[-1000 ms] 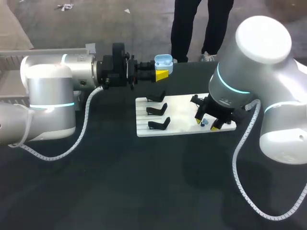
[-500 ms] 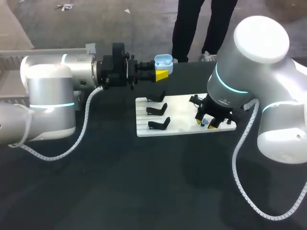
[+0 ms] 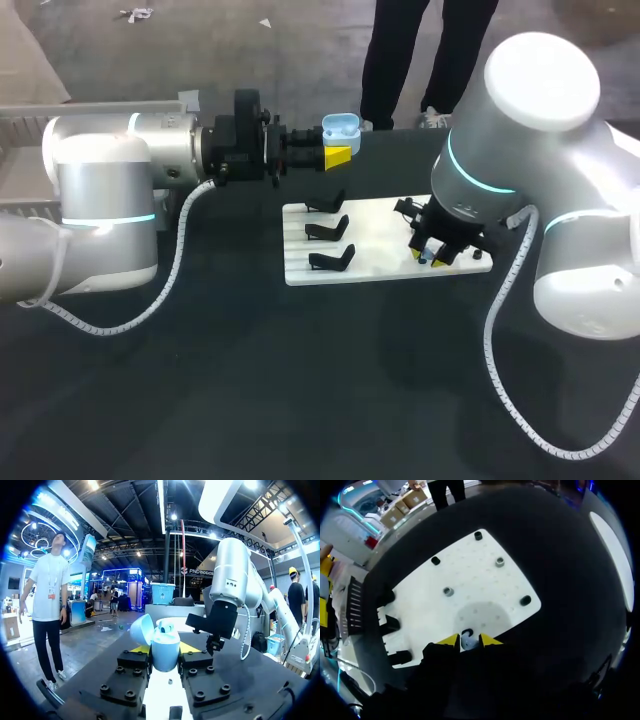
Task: Pick up each earbud case from the left stands, insert the matching earbuds, close the lid, and place the case in the box.
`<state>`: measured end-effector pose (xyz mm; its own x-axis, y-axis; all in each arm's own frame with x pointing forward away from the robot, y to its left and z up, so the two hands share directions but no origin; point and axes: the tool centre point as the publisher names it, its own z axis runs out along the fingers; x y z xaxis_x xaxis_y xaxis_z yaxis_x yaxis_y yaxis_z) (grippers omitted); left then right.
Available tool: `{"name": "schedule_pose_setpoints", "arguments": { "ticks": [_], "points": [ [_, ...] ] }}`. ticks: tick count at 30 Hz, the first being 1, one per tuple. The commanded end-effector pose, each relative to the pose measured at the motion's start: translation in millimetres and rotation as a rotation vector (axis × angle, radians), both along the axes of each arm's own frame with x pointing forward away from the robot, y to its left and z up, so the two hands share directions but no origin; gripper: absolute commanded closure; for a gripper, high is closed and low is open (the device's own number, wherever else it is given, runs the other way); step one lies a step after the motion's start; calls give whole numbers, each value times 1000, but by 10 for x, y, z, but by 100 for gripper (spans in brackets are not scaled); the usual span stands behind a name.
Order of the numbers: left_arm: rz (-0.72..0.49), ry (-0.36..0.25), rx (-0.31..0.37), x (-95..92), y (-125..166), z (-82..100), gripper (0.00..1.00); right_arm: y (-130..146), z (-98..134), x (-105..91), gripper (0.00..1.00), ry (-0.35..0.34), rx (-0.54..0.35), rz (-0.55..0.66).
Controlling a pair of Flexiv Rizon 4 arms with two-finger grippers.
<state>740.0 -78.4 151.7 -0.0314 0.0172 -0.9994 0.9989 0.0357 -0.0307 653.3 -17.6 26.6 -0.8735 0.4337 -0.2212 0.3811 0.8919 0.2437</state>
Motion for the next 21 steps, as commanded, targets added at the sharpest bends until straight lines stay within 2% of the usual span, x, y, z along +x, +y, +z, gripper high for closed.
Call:
{"name": "schedule_pose_setpoints", "arguments": {
  "ticks": [1, 5, 13, 21],
  "points": [
    [5, -5, -5, -8, -5, -11, 100, 0, -12, 17, 83, 4, -3, -1],
    [5, -5, -5, -8, -5, -11, 100, -6, -24, 17, 99, 7, -6, -1],
    [5, -5, -5, -8, -5, -11, 100, -9, -3, -12, 100, 16, -14, 5],
    [5, -5, -5, -8, -5, -11, 100, -26, 217, -98, 100, 33, -28, 48]
  ]
}}
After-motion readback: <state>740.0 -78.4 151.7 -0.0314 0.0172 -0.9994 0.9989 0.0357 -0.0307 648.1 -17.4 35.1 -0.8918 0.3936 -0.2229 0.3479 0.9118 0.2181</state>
